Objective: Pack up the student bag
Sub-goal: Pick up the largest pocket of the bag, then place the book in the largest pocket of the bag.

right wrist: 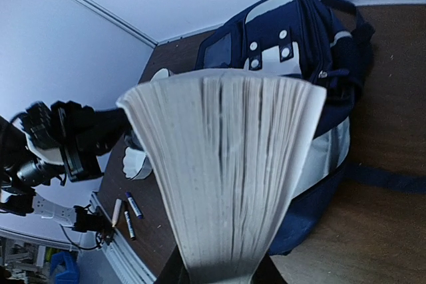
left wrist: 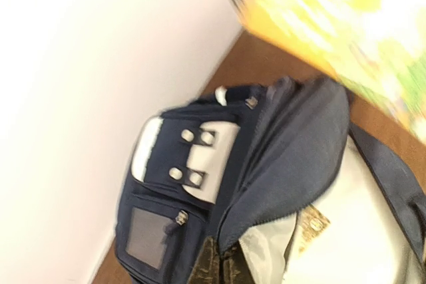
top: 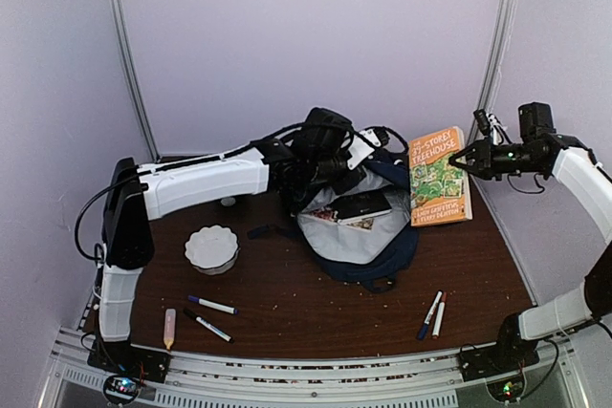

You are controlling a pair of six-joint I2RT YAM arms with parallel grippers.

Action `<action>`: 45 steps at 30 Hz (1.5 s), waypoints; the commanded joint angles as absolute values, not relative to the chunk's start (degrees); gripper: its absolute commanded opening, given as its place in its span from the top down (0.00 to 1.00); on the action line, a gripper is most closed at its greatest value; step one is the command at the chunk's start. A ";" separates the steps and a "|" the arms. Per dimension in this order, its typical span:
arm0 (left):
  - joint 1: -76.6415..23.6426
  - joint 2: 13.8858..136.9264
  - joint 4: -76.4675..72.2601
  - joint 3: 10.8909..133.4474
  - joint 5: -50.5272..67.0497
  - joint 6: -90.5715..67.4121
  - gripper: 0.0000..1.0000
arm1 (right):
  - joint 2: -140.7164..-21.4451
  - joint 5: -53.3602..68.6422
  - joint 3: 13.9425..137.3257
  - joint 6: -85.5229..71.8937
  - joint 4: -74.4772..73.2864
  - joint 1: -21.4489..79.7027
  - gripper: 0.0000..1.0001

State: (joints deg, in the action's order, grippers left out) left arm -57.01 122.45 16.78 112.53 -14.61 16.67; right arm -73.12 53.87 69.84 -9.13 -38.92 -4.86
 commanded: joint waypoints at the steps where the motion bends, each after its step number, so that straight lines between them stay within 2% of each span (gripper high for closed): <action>1: -53.66 124.71 6.97 121.94 -14.98 14.27 1.00 | -70.31 64.04 65.42 -16.00 -32.72 -5.01 1.00; 7: -49.87 129.28 7.10 130.18 -11.34 9.17 1.00 | -64.76 65.67 53.20 -25.19 -24.00 -4.45 1.00; 11: -49.34 129.29 6.55 131.48 -9.31 7.85 1.00 | -63.73 63.93 47.70 -24.24 -22.97 -0.92 1.00; 16: -49.42 127.85 7.11 131.30 -6.67 4.98 1.00 | -70.58 62.76 52.30 -19.86 -26.07 6.17 1.00; 25: -49.99 123.88 6.86 128.67 -4.50 3.83 1.00 | -86.77 66.58 60.48 -24.17 -20.84 9.52 1.00; 29: -50.18 123.06 7.00 128.50 -4.35 4.25 1.00 | -93.30 66.79 61.31 -25.63 -14.80 11.23 1.00; 39: -50.95 120.51 6.86 125.87 -4.73 5.19 1.00 | -105.83 64.22 63.55 -42.61 11.39 12.72 1.00; 45: -51.88 118.14 6.69 123.29 -4.56 6.51 1.00 | -111.55 60.83 68.31 -44.20 14.36 12.23 1.00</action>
State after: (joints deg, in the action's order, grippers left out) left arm -51.03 124.53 16.45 123.48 -4.91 5.67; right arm -108.92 63.88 63.75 -40.84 5.85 12.80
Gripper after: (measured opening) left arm 0.014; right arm 0.201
